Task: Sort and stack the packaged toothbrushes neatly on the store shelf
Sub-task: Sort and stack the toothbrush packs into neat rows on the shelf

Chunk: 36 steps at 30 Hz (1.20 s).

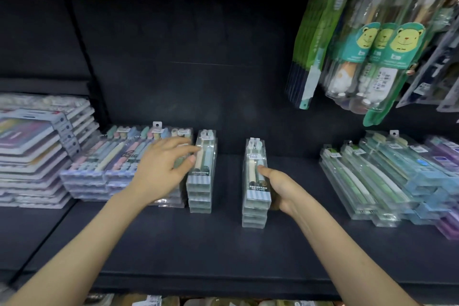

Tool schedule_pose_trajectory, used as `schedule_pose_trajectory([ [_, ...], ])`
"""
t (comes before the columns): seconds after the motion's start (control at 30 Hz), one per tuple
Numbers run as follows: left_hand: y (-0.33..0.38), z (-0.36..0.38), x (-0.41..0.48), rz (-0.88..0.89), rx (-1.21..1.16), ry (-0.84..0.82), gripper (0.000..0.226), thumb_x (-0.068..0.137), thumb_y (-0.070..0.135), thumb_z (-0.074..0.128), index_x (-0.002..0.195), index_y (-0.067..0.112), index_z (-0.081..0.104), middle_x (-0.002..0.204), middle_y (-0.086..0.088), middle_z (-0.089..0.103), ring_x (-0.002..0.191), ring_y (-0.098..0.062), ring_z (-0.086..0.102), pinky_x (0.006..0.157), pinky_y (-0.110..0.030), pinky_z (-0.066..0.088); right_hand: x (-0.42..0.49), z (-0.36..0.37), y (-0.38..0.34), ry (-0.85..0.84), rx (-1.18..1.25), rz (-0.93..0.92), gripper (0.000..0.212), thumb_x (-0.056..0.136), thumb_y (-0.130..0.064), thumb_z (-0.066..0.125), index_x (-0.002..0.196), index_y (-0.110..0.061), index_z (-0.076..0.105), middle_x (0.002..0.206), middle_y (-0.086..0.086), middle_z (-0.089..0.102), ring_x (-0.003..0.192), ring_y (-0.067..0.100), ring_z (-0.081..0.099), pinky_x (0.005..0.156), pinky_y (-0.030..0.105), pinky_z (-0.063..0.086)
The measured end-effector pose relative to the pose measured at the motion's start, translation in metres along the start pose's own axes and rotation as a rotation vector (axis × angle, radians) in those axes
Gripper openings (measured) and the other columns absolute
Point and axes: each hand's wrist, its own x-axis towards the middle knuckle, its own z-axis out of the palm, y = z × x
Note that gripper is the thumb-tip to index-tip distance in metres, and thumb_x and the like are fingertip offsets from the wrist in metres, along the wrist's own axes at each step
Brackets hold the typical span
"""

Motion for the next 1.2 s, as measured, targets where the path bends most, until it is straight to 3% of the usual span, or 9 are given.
schedule_pose_trajectory([
  [0.1,-0.017,0.009,0.003,0.025,0.08,-0.149,0.046,0.095,0.049,0.033,0.13,0.031,0.057,0.145,0.008,0.044,0.142,-0.017,0.028,0.118,-0.04,0.007,0.009,0.019,-0.009,-0.011,-0.01,-0.001,0.03,0.097,-0.04,0.05,0.094,-0.014,0.065,0.082,0.006,0.071,0.081,0.025,0.066,0.083,0.041,0.053],
  [0.27,-0.034,0.021,0.007,0.054,0.112,-0.243,0.039,0.1,0.045,0.033,0.137,0.04,0.045,0.15,0.018,0.034,0.146,-0.01,0.015,0.118,-0.042,-0.009,0.019,0.045,-0.018,-0.03,-0.026,0.004,0.031,0.096,-0.043,0.051,0.097,-0.015,0.065,0.091,0.007,0.071,0.094,0.028,0.066,0.095,0.046,0.049],
  [0.47,-0.044,0.029,0.006,0.054,0.11,-0.282,0.039,0.1,0.044,0.035,0.139,0.044,0.039,0.15,0.024,0.029,0.145,-0.007,0.015,0.118,-0.04,-0.012,0.027,0.065,-0.02,-0.062,-0.051,0.013,0.035,0.095,-0.045,0.051,0.109,-0.016,0.064,0.108,0.009,0.069,0.102,0.029,0.064,0.096,0.048,0.049],
  [0.67,-0.047,0.033,0.002,0.056,0.097,-0.277,0.04,0.101,0.042,0.033,0.141,0.045,0.036,0.151,0.025,0.026,0.145,-0.005,0.01,0.118,-0.04,-0.009,0.029,0.072,-0.021,-0.073,-0.075,0.021,0.036,0.097,-0.046,0.047,0.108,-0.016,0.064,0.107,0.011,0.07,0.101,0.029,0.065,0.094,0.048,0.051],
  [0.8,-0.047,0.034,0.002,0.05,0.068,-0.282,0.039,0.102,0.04,0.033,0.141,0.046,0.035,0.151,0.025,0.025,0.145,-0.004,0.009,0.118,-0.039,-0.008,0.029,0.072,-0.02,-0.07,-0.122,0.007,0.041,0.097,-0.049,0.045,0.118,-0.017,0.061,0.112,0.01,0.067,0.104,0.028,0.064,0.096,0.047,0.05],
  [1.0,-0.047,0.035,0.001,0.053,0.073,-0.267,0.039,0.102,0.039,0.033,0.141,0.046,0.034,0.15,0.026,0.025,0.146,-0.005,0.01,0.119,-0.039,-0.008,0.029,0.077,-0.018,-0.064,-0.163,-0.026,0.055,0.096,-0.054,0.042,0.137,-0.017,0.049,0.135,0.009,0.055,0.123,0.026,0.053,0.108,0.045,0.039],
  [1.2,-0.043,0.029,0.001,0.052,0.07,-0.256,0.042,0.101,0.042,0.035,0.143,0.042,0.031,0.151,0.022,0.026,0.146,-0.007,0.009,0.119,-0.042,-0.008,0.001,0.063,-0.017,0.012,-0.236,-0.132,0.073,0.094,-0.064,0.035,0.151,-0.019,0.026,0.156,0.001,0.03,0.141,0.021,0.032,0.116,0.042,0.026],
])
